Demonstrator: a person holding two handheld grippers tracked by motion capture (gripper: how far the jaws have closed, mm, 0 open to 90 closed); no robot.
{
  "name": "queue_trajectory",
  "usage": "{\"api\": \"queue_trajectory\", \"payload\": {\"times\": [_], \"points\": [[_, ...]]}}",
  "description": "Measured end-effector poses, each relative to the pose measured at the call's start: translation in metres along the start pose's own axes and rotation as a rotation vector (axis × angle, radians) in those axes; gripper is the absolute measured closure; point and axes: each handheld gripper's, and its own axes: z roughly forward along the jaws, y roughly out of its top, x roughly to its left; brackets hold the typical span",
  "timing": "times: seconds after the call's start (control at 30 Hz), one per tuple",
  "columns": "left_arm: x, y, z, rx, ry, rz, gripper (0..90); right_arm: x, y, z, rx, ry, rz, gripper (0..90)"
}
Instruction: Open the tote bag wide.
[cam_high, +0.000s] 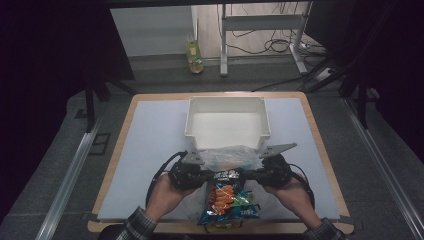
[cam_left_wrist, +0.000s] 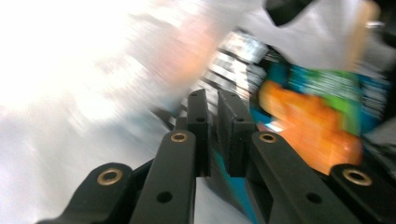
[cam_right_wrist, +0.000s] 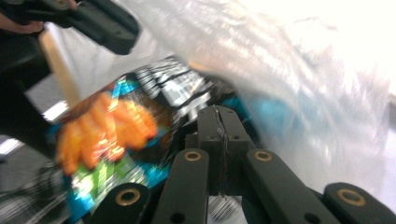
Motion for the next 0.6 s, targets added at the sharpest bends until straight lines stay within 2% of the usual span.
{"api": "queue_trajectory", "payload": {"times": [0.07,0.13,0.2,0.33,0.37,0.47,0.53,0.6], "points": [[0.010,0.003,0.012,0.016,0.041,-0.013,83.5,-0.004,0.005,0.007,0.011,-0.043,-0.013,88.9],[0.020,0.004,0.021,0.031,0.084,-0.027,84.0,-0.010,0.007,0.010,0.012,-0.072,0.002,89.0],[0.030,0.004,0.028,0.022,0.112,-0.043,84.2,-0.016,0.008,0.012,0.014,-0.110,0.002,89.0],[0.044,0.006,0.040,-0.001,0.131,-0.080,84.1,-0.028,0.009,0.016,0.007,-0.164,0.015,89.0],[0.047,0.007,0.042,-0.004,0.127,-0.089,84.1,-0.030,0.010,0.017,0.000,-0.159,0.026,89.0],[0.053,0.010,0.048,-0.013,0.120,-0.102,84.4,-0.033,0.015,0.016,-0.030,-0.098,0.054,89.0],[0.056,0.013,0.051,-0.010,0.114,-0.108,84.6,-0.028,0.021,0.017,-0.038,-0.040,0.053,89.0],[0.058,0.016,0.055,-0.011,0.115,-0.119,84.7,-0.023,0.027,0.021,-0.041,-0.015,0.043,89.0]]}}
